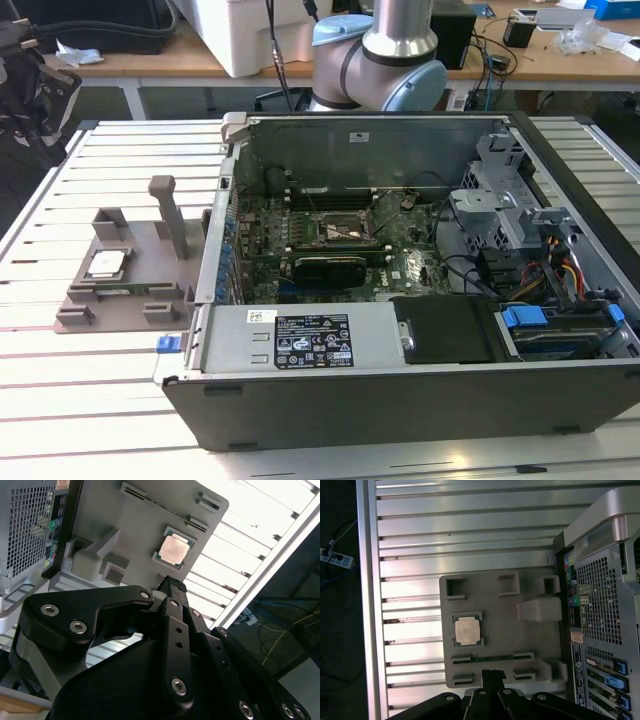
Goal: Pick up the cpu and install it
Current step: 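Reach for the cpu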
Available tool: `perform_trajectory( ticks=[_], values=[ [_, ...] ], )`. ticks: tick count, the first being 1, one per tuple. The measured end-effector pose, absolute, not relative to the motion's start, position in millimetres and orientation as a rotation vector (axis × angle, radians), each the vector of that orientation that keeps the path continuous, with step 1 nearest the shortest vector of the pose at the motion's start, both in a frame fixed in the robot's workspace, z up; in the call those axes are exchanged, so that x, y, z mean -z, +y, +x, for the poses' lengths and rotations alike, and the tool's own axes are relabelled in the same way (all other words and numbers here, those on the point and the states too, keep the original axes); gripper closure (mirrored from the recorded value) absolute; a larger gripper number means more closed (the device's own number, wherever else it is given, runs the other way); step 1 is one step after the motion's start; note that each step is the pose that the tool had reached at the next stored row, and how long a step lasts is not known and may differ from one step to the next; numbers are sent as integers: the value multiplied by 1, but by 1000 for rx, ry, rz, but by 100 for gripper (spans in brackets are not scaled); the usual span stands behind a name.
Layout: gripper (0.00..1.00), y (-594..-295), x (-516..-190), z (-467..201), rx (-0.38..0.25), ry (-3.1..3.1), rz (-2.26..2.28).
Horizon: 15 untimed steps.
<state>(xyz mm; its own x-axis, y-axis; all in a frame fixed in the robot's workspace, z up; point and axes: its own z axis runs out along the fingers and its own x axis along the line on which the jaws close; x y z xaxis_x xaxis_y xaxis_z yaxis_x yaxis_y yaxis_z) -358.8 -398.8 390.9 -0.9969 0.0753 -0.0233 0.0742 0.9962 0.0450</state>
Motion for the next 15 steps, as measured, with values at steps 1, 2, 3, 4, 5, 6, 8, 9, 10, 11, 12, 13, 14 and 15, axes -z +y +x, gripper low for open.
perform_trajectory(
  ticks=[1, 2, 3, 4, 5, 6, 8, 9, 10, 11, 12, 13, 14, 15],
  values=[
    [89, -399, -391, -360, -69, 3114, 117],
    [89, -399, -391, -362, -69, 3114, 117],
    [89, -399, -391, -364, -69, 3114, 117],
    [89, -399, -391, -365, -69, 3114, 117],
    [89, -399, -391, -366, -69, 3114, 117],
    [89, -399, -391, -368, -69, 3114, 117],
    [89, -399, -391, -371, -69, 3114, 117],
    [89, -399, -391, -372, -69, 3114, 117],
    [89, -399, -391, -374, -69, 3114, 117],
    [89, -399, -391, -377, -69, 3114, 117],
    [89, -399, -391, -379, -69, 3114, 117],
    [89, -399, -391, -381, -69, 3114, 117],
    [89, -399, -391, -383, -69, 3114, 117],
    [89, -399, -391, -383, -69, 3114, 117]
  ],
)
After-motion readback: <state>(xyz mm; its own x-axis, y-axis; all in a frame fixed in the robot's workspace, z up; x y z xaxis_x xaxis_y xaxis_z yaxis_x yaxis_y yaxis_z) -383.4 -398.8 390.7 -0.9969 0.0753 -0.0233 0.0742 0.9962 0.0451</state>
